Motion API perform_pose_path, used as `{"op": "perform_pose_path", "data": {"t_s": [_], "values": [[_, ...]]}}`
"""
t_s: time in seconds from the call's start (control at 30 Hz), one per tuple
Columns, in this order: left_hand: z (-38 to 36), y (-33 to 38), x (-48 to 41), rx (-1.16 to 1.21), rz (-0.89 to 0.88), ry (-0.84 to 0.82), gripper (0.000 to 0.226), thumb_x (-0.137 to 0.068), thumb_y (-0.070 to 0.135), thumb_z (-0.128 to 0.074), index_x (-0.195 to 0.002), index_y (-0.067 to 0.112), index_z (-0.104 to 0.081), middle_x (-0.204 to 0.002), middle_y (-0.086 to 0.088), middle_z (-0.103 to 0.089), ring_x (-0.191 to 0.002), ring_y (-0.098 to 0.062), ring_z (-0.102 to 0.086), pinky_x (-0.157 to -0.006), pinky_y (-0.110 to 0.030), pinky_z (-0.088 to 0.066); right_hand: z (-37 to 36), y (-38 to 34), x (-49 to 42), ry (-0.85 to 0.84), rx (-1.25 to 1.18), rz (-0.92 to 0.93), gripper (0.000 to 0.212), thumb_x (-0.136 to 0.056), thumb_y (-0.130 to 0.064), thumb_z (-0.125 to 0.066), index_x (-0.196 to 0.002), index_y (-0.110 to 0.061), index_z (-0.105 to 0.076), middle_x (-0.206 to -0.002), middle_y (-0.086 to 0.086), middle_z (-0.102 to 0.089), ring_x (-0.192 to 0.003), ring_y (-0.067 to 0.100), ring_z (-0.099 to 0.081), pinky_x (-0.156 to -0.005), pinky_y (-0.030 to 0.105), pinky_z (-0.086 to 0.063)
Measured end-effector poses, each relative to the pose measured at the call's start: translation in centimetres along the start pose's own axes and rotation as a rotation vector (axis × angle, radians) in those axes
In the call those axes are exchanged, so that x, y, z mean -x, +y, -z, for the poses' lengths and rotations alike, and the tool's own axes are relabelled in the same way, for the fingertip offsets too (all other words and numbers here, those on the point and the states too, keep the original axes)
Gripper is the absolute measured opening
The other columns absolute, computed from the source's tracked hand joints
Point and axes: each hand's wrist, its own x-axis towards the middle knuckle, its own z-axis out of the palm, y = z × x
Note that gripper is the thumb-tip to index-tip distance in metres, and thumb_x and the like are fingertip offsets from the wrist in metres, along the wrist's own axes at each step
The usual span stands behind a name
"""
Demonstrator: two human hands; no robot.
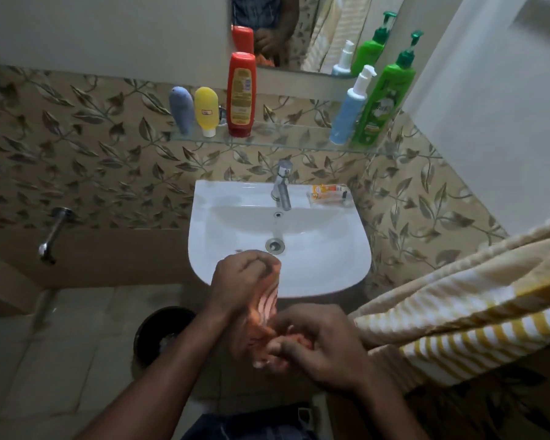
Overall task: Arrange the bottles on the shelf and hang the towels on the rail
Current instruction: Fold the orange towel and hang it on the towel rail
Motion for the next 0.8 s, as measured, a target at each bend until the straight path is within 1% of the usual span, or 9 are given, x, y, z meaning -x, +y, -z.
{"op": "perform_pose_path", "data": {"t_s": [0.1,0.17,0.23,0.3,0.37,0.5,0.63,0.7,0.8], "values": [[-1.0,-0.1,0.6,0.066,-0.03,-0.058,0.017,-0.082,0.034,-0.07,-0.079,0.022,-0.082,-0.081,0.002,-0.081,-0.082,-0.018,-0.077,-0.078,-0.034,-0.058,-0.7,-0.6,-0.5,0.208,-0.171,-0.055,0.055,-0.099,-0.066,-0.052,-0.105,-0.017,-0.076,-0.092,-0.01,-0.076,-0.086,0.011,-0.074,-0.076,0.033,-0.057],[-1.7,-0.6,0.8,0.108,-0.073,-0.085,0.005,-0.083,0.02,-0.077,-0.08,0.021,-0.08,-0.08,0.002,-0.08,-0.077,-0.011,-0.074,-0.074,-0.031,-0.058,-0.2,-0.5,-0.8,0.361,-0.219,-0.163,0.051,-0.1,-0.065,-0.049,-0.093,-0.02,-0.072,-0.077,-0.007,-0.07,-0.072,0.01,-0.068,-0.067,0.032,-0.052],[-2.0,-0.6,1.4,0.224,-0.033,-0.11,0.02,-0.087,-0.002,-0.075,-0.084,0.017,-0.08,-0.084,0.003,-0.081,-0.08,-0.005,-0.075,-0.072,-0.02,-0.057,0.2,-0.3,-1.0,0.5,-0.288,-0.291,0.042,-0.099,-0.059,-0.048,-0.083,-0.025,-0.067,-0.065,-0.003,-0.061,-0.061,0.009,-0.057,-0.06,0.032,-0.045],[-2.5,-0.6,1.8,0.292,0.015,-0.187,0.032,-0.09,-0.015,-0.064,-0.083,0.012,-0.08,-0.088,0.001,-0.082,-0.085,-0.01,-0.076,-0.07,-0.015,-0.055,0.4,-0.1,-1.4,0.603,-0.359,-0.357,0.048,-0.097,-0.067,-0.048,-0.079,-0.025,-0.063,-0.06,-0.005,-0.053,-0.057,0.009,-0.048,-0.059,0.03,-0.04],[-3.0,-0.4,2.3,0.334,0.023,-0.243,0.033,-0.086,-0.01,-0.062,-0.078,0.015,-0.083,-0.087,-0.004,-0.08,-0.081,-0.018,-0.073,-0.07,-0.018,-0.055,0.5,0.1,-1.7,0.683,-0.361,-0.393,0.064,-0.092,-0.08,-0.045,-0.078,-0.02,-0.061,-0.058,-0.006,-0.051,-0.056,0.01,-0.047,-0.06,0.03,-0.039],[-4.4,0.1,3.2,0.247,-0.108,-0.344,0.011,-0.08,0.025,-0.074,-0.084,0.023,-0.084,-0.089,0.004,-0.075,-0.089,-0.015,-0.072,-0.081,-0.032,-0.056,1.2,-0.3,-2.8,0.819,-0.474,-0.42,0.061,-0.1,-0.064,-0.035,-0.076,-0.012,-0.054,-0.057,-0.003,-0.049,-0.052,0.011,-0.046,-0.055,0.024,-0.041],[-6.5,0.3,3.8,0.221,-0.176,-0.31,0.019,-0.079,0.036,-0.086,-0.079,0.019,-0.078,-0.084,0.003,-0.071,-0.082,-0.02,-0.07,-0.079,-0.049,-0.056,2.6,0.2,-3.4,0.848,-0.58,-0.457,0.058,-0.101,-0.065,-0.039,-0.077,-0.014,-0.052,-0.063,0.006,-0.048,-0.051,0.013,-0.044,-0.049,0.024,-0.041],[-7.1,0.6,3.4,0.179,-0.213,-0.282,0.017,-0.079,0.038,-0.083,-0.077,0.023,-0.077,-0.083,0.002,-0.072,-0.08,-0.02,-0.071,-0.077,-0.046,-0.058,3.3,1.4,-2.9,0.76,-0.499,-0.442,0.048,-0.098,-0.062,-0.056,-0.077,-0.019,-0.053,-0.063,0.001,-0.048,-0.054,0.014,-0.043,-0.054,0.032,-0.042],[-7.2,1.2,2.4,0.144,-0.215,-0.266,0.008,-0.081,0.033,-0.078,-0.074,0.03,-0.076,-0.08,0.006,-0.072,-0.077,-0.012,-0.07,-0.073,-0.034,-0.055,4.9,3.1,-1.2,0.571,-0.454,-0.4,0.04,-0.078,-0.053,-0.076,-0.092,-0.019,-0.06,-0.072,0.0,-0.056,-0.066,0.017,-0.055,-0.064,0.037,-0.048]]}}
